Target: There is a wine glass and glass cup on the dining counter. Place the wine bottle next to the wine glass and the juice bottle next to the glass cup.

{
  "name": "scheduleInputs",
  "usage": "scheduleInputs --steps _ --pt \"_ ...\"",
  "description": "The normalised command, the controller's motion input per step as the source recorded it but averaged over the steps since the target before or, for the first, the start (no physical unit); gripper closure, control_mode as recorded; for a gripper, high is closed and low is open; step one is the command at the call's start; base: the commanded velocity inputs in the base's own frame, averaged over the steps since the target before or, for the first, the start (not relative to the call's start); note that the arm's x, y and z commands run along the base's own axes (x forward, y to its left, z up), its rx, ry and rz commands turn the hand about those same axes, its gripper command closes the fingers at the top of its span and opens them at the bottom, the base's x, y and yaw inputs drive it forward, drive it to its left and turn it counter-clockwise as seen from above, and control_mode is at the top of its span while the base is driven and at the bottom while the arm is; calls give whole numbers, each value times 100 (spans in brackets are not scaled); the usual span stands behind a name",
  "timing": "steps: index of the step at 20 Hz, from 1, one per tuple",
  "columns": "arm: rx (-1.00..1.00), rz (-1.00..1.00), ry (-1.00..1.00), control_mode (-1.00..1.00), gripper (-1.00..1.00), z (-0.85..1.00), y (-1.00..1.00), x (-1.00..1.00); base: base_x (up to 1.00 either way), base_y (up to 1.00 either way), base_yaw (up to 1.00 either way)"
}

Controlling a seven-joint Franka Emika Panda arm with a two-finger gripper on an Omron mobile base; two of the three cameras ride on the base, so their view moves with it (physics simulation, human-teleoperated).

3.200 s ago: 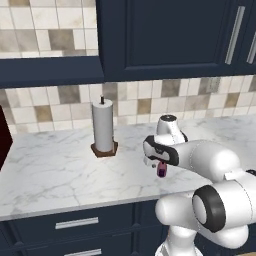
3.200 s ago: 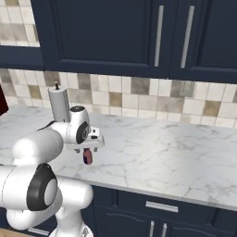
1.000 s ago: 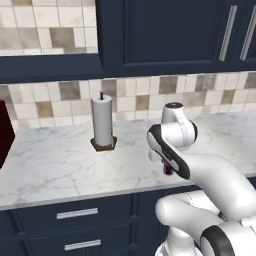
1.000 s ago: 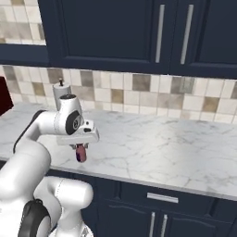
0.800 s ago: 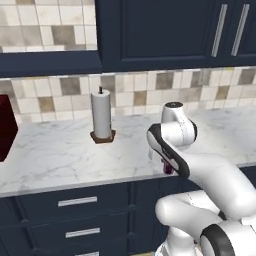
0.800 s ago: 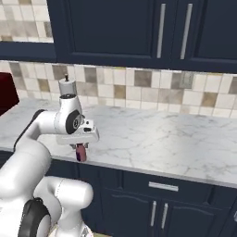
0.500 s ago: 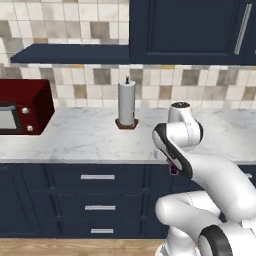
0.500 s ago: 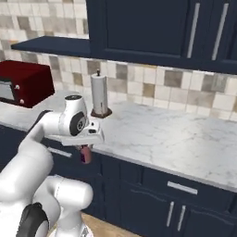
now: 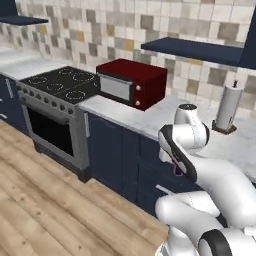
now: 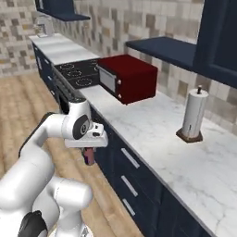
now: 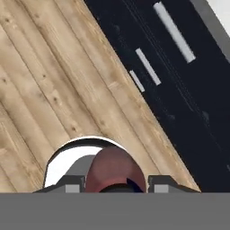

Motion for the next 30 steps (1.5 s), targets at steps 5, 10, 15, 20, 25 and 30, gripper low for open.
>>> scheduleInputs --steps 5,10,15,20,25,30 --pt "0 0 0 100 100 0 0 0 -2 0 100" --pt "0 0 0 100 100 0 0 0 -2 0 100" --pt "0 0 0 100 100 0 0 0 -2 0 100" --pt "0 0 0 100 100 0 0 0 -13 17 90" --pt "0 0 0 100 100 0 0 0 11 84 12" --pt "0 0 0 100 100 0 0 0 23 87 -1"
